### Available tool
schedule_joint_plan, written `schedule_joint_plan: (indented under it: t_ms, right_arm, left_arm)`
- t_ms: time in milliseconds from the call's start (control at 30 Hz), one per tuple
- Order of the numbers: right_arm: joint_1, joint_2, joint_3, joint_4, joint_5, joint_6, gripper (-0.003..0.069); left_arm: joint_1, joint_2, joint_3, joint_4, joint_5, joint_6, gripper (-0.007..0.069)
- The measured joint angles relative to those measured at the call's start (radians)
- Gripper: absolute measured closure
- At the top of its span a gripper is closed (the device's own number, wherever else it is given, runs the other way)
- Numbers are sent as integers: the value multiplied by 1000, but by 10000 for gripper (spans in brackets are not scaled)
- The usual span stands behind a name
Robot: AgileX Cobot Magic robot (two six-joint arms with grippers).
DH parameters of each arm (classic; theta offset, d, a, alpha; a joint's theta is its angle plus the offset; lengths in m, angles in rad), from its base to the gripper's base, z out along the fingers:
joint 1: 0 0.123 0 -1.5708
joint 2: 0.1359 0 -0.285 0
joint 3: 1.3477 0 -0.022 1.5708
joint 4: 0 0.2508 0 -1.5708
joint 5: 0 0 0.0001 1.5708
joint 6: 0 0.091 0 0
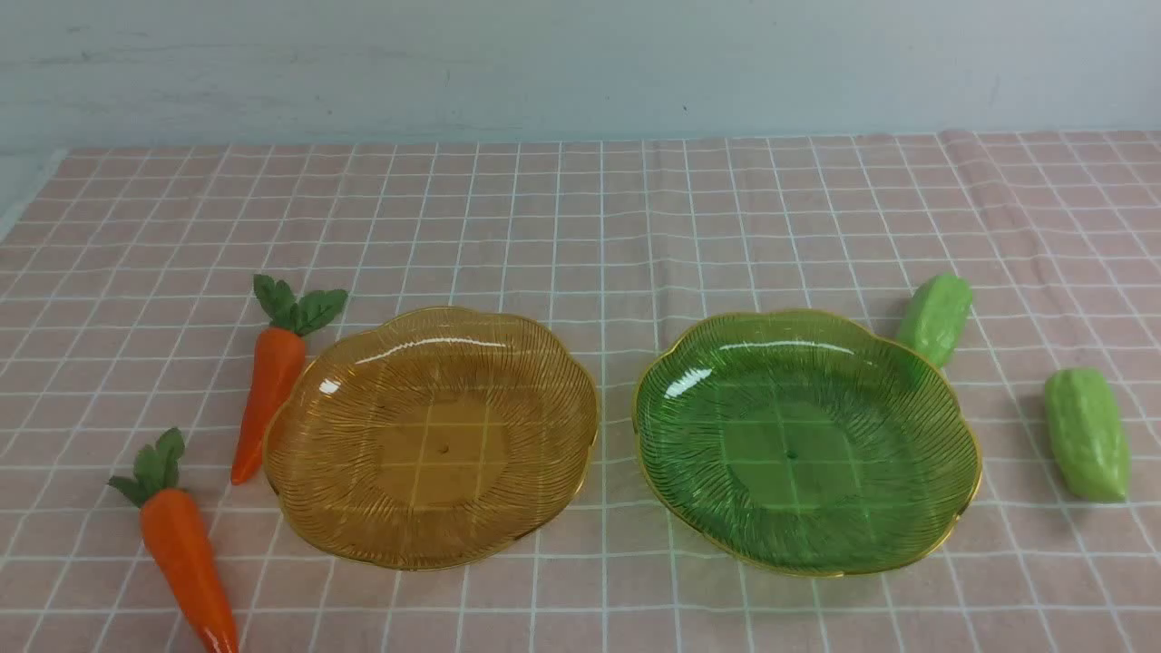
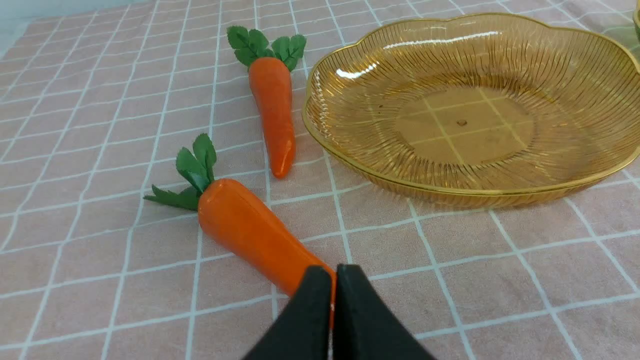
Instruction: Put different types of vegetables on the plate.
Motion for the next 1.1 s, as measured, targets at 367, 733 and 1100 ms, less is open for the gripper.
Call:
schedule_joint_plan:
  t_ms: [367,733,1100]
  right_arm:
    - [0,0,0,0,0,0,676]
    - [0,0,0,0,0,0,676]
    - [0,0,0,-20,-1,0,676]
  left_arm:
    - [0,0,0,0,0,0,628]
    - [0,0,3,-164,-194,-163,628]
    - [0,0,3,-318,-524,-227,628]
